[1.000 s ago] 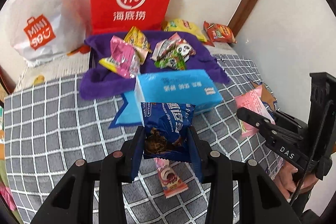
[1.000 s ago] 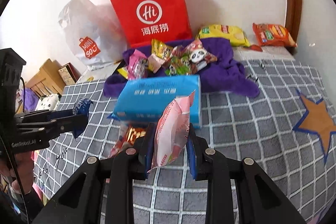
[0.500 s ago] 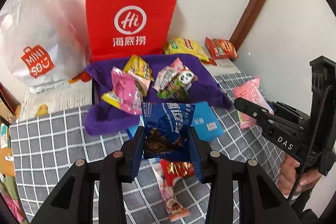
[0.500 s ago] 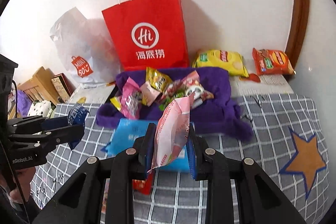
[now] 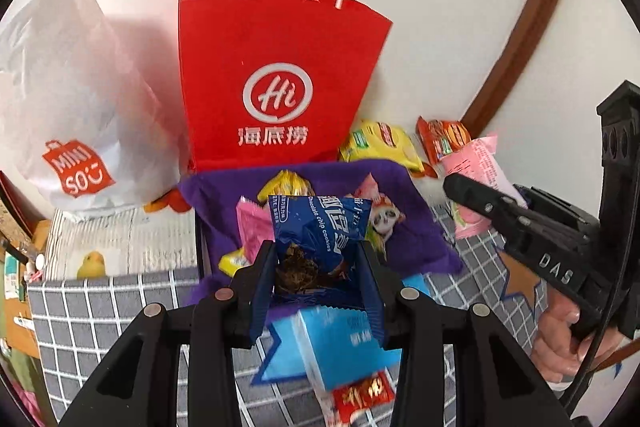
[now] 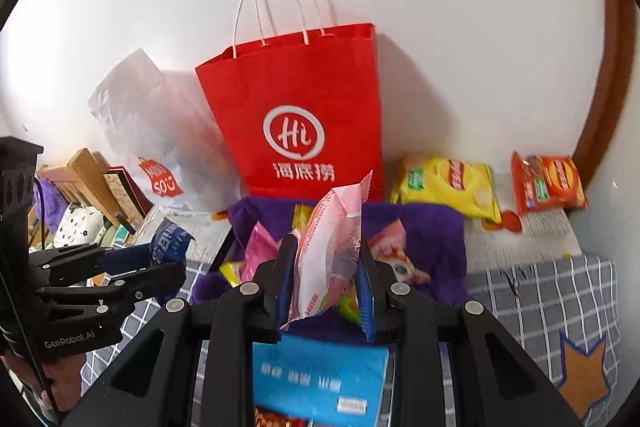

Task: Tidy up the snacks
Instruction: 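Carry the pink wrapper and blue bag up over the purple cloth with both tools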

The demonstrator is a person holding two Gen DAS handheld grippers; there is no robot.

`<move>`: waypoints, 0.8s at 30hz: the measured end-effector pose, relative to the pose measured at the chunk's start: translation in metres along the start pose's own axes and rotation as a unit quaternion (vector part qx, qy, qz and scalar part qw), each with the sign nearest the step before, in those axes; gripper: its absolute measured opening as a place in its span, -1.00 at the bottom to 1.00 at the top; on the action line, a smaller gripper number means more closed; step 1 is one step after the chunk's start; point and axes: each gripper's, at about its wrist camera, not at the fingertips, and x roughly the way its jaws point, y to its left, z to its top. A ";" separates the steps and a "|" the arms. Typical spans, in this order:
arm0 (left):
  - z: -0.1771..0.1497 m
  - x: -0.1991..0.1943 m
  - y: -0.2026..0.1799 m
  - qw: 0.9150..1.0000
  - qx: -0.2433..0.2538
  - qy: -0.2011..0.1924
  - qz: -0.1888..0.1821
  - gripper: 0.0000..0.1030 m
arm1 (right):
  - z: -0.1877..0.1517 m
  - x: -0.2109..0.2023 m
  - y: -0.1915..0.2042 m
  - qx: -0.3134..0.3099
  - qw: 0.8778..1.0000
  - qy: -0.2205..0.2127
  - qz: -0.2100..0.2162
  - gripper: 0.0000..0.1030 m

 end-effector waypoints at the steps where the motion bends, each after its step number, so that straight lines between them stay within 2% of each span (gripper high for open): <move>1: 0.004 0.002 0.001 1.000 -0.001 -0.003 0.002 -0.26 | 0.004 0.004 0.001 -0.004 1.000 -0.001 0.001 -0.46; 6: 0.022 0.017 0.011 1.000 -0.009 -0.012 0.006 -0.26 | 0.018 0.024 -0.005 -0.007 1.000 0.000 0.006 -0.46; 13: 0.023 0.056 0.032 0.999 -0.027 0.022 0.023 -0.26 | 0.010 0.064 -0.027 -0.010 0.999 0.038 -0.017 -0.46; 24: 0.022 0.067 0.051 0.998 -0.045 0.031 0.034 -0.26 | 0.008 0.074 -0.065 0.013 0.998 0.057 -0.031 -0.46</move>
